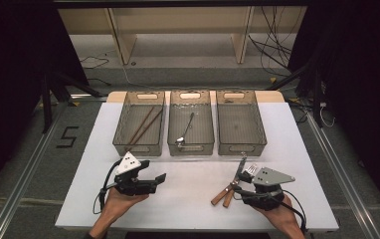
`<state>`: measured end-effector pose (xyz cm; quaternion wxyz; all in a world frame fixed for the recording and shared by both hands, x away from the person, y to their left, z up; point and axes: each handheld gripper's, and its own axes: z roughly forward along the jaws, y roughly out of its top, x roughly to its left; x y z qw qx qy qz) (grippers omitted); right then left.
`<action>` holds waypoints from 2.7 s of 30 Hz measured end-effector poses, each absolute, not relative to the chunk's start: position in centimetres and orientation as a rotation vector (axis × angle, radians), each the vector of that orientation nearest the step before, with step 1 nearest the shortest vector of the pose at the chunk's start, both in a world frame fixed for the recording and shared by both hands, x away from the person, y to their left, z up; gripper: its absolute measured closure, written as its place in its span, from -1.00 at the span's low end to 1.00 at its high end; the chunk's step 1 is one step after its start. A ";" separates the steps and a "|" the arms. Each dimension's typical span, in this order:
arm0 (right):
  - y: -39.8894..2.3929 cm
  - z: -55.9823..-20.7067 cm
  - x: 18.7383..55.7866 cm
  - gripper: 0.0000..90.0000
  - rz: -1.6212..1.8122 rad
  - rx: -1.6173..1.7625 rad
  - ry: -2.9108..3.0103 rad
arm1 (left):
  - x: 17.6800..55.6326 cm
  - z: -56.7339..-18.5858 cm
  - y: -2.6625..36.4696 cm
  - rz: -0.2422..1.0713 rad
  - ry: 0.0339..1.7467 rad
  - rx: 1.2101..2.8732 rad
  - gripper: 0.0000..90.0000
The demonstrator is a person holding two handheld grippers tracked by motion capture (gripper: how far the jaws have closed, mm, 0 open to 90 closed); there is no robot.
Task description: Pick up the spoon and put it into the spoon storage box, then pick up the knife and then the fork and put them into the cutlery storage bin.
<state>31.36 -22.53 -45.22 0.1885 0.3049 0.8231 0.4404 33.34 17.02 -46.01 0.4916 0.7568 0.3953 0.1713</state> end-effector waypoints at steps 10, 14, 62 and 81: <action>-21.9 -45.4 33.4 0.84 1.220 0.899 2.296 | 32.3 -46.2 17.8 0.454 0.932 1.817 -0.56; -21.7 -45.7 34.4 0.95 1.210 0.915 2.300 | 31.9 -46.3 18.2 0.462 0.933 1.808 -0.57; -22.0 -49.0 41.7 1.00 0.903 1.117 2.356 | 30.9 -47.3 19.5 0.516 0.900 1.750 -0.58; -23.3 -48.4 39.9 1.00 0.793 1.211 2.358 | 30.7 -47.3 19.3 0.519 0.889 1.766 -0.58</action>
